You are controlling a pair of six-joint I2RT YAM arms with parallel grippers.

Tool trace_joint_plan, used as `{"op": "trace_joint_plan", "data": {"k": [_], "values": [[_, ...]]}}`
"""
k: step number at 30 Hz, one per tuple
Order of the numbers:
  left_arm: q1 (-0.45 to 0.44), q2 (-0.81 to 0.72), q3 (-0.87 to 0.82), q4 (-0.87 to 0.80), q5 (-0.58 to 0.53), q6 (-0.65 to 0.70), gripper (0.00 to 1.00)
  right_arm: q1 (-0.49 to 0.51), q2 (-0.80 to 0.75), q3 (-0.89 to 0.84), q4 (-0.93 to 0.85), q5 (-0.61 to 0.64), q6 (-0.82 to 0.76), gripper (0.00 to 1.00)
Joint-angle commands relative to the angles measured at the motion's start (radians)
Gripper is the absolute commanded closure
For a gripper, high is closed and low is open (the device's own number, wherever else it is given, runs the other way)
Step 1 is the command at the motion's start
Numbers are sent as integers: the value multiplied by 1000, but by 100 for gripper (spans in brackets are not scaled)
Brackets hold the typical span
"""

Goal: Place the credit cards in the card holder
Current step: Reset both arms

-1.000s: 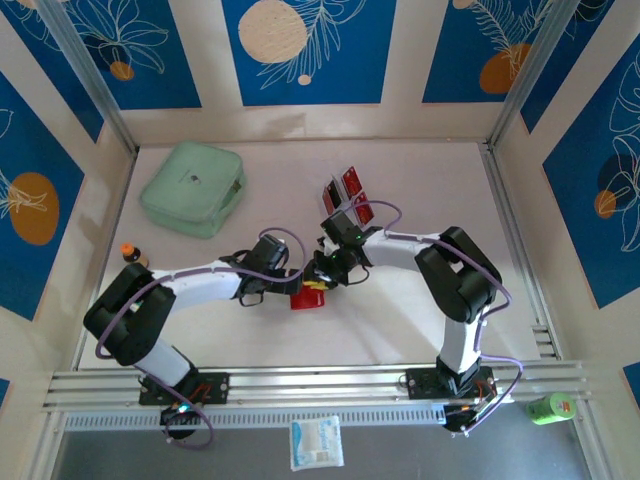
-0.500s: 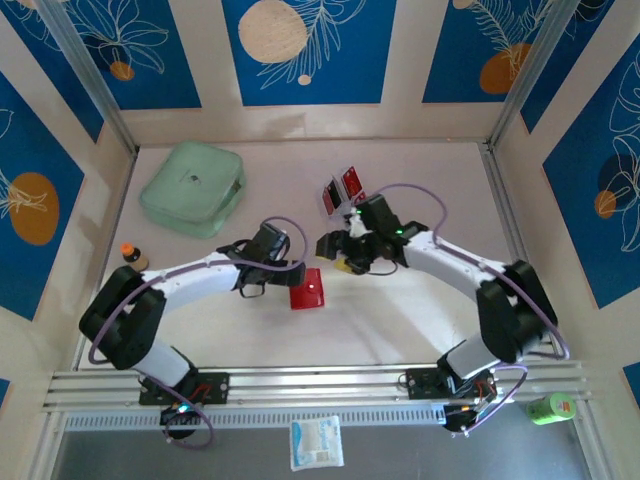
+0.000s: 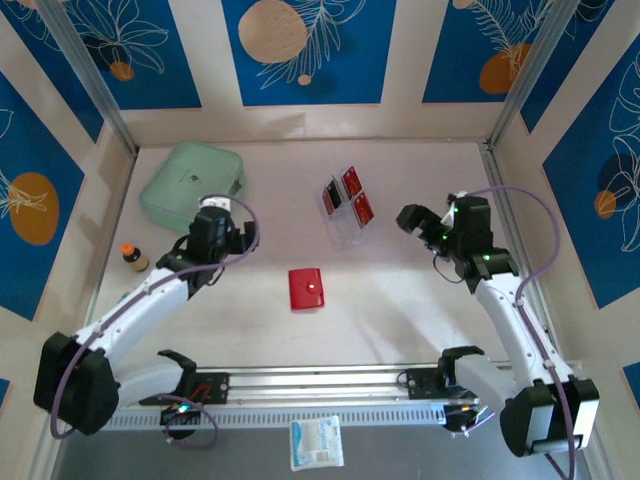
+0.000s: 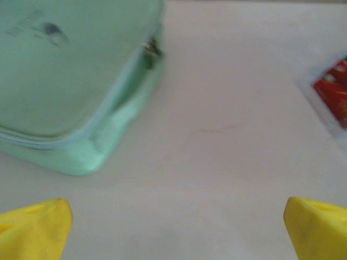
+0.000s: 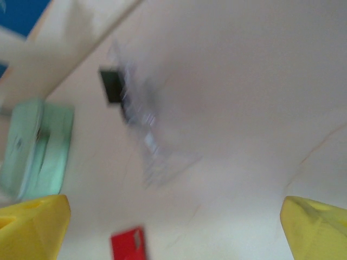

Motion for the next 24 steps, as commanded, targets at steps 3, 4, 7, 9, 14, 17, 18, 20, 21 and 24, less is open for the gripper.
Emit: {"op": "trace_joint_plan", "data": {"k": [3, 4, 7, 9, 14, 17, 18, 20, 21, 24], "values": [[125, -93, -147, 284, -152, 216, 0, -135, 51, -28, 112, 208, -111, 1], [153, -95, -165, 313, -158, 227, 0, -158, 80, -28, 130, 218, -126, 1], [205, -87, -228, 424, -133, 287, 0, -189, 162, -40, 208, 244, -192, 1], [224, -59, -268, 509, -124, 268, 0, -186, 196, -83, 325, 273, -237, 1], [233, 110, -343, 770, -41, 318, 0, -181, 274, -230, 662, 267, -361, 1], [233, 227, -379, 946, -20, 339, 0, -170, 331, -291, 818, 244, -411, 1], [233, 264, -380, 979, -15, 348, 0, -172, 354, -303, 855, 213, -410, 1], [237, 317, -370, 1019, 11, 365, 0, -159, 397, -337, 959, 191, -422, 1], [237, 346, -367, 1042, 35, 377, 0, -142, 422, -373, 1050, 192, -437, 1], [243, 393, -351, 1060, 89, 393, 0, -66, 459, -432, 1203, 245, -511, 1]]}}
